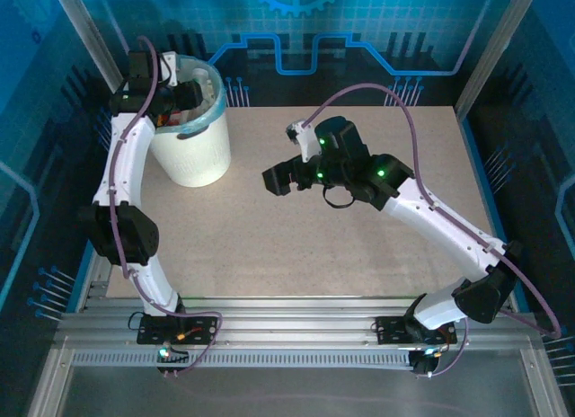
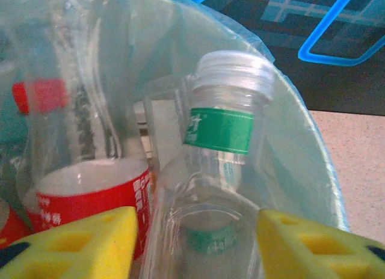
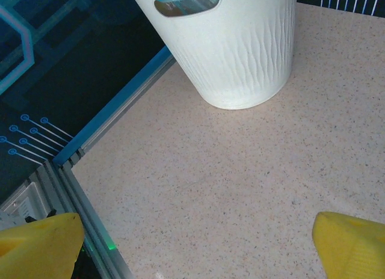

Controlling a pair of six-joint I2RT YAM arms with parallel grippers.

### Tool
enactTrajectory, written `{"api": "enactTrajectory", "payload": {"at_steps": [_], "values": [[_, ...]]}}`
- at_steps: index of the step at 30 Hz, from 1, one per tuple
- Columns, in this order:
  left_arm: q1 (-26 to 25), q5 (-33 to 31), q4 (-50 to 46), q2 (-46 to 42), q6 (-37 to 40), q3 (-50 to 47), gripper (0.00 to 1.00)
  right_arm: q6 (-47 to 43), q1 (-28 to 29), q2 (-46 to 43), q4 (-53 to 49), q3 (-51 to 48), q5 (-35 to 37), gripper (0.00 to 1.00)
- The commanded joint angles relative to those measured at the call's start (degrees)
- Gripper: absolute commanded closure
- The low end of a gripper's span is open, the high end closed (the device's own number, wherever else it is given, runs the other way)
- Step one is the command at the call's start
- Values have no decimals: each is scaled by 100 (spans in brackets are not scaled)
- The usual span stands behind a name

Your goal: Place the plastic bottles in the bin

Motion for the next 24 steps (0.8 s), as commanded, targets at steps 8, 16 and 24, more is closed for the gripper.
{"api": "enactTrajectory", "payload": {"at_steps": [8, 16, 24], "values": [[52, -6, 1325, -2416, -345, -1180, 26, 40, 80, 22, 10, 165, 33, 1], [51, -640, 3432, -5638, -856, -5869, 27, -143, -333, -120, 17, -172, 1010, 1], [35, -1131, 4824, -7051, -851, -8962, 28, -618, -1698, -1070, 2110, -2954, 2688, 0]]}}
